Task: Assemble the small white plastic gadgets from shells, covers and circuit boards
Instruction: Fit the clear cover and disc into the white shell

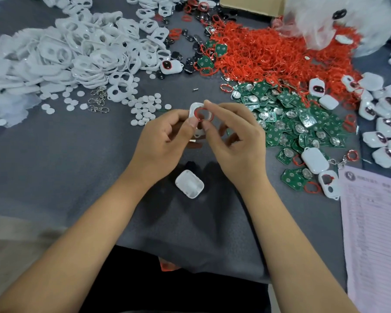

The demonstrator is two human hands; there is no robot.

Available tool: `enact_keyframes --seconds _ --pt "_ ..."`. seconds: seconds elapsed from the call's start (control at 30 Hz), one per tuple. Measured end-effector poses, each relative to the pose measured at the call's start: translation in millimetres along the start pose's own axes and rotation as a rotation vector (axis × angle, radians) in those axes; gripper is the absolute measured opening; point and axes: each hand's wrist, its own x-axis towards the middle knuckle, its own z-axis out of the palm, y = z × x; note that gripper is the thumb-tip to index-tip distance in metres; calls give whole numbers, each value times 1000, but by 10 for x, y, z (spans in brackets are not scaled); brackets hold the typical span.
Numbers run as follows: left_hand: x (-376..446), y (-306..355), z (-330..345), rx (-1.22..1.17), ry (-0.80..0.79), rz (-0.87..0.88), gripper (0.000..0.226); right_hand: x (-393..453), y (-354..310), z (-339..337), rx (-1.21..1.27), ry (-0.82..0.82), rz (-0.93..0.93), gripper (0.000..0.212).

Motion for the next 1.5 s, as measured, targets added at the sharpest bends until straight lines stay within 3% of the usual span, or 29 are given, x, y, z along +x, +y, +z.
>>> enact_keyframes --seconds 0.8,0.9,1.03,1.13,1.5 --pt "-14 93 -11 146 -7 34 18 -9 47 -68 167 -146 174 30" --pt "-27 112 6 164 10 44 19 8 34 -82 358 -177 321 23" --pt "-20 62 -7 85 20 -5 23 53 -11 -101 694 -244 692 14" --pt "-28 46 3 59 -20 -21 25 73 -9 -136 845 -311 844 21" --pt "-52 86 -17 40 -69 -30 20 81 -82 -163 953 -423 880 34"
